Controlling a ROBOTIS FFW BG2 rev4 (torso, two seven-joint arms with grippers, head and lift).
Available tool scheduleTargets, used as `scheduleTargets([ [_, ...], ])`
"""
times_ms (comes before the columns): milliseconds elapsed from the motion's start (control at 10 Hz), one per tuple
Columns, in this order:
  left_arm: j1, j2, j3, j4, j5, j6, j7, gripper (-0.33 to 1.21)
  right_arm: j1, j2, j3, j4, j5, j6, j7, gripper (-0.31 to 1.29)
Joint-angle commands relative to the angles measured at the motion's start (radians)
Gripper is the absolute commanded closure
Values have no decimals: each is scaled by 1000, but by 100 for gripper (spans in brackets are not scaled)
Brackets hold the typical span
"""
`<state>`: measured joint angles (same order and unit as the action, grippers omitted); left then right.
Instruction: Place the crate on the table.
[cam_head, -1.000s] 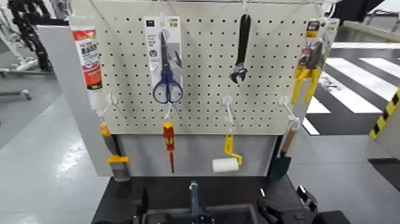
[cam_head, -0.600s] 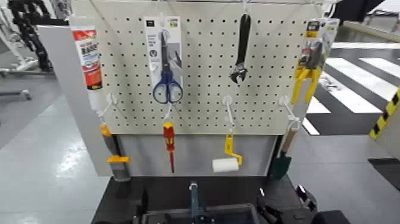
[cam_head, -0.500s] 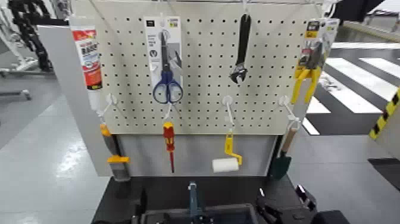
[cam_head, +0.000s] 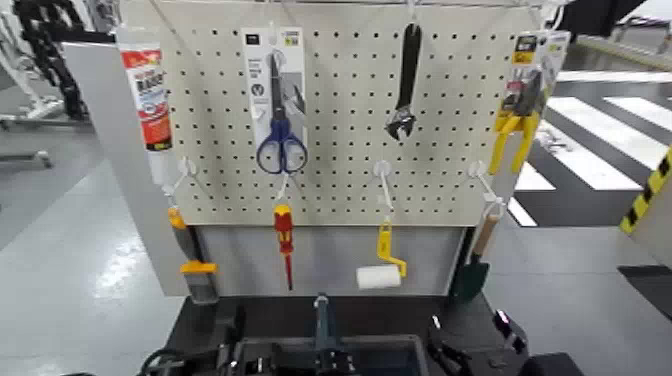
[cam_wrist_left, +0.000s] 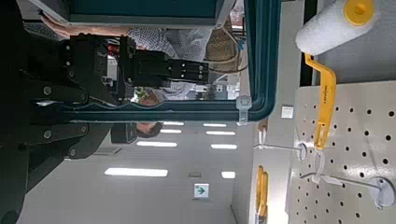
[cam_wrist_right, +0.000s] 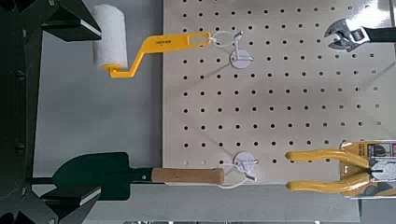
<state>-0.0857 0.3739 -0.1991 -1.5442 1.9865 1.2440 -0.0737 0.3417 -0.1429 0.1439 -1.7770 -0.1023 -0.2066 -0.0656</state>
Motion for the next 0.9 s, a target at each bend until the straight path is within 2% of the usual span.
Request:
scheduleTargets([
  [100, -37, 14, -3, 41, -5, 19, 0, 118, -3, 3, 5, 11, -7, -13, 0, 14],
  [400, -82, 8, -3, 98, -28, 42, -6, 118, -4, 5, 8, 16, -10, -19, 0, 14],
  [900, -164, 0, -11, 177, -193, 51, -144, 118, -12, 5, 19, 27, -17, -28, -3, 14],
])
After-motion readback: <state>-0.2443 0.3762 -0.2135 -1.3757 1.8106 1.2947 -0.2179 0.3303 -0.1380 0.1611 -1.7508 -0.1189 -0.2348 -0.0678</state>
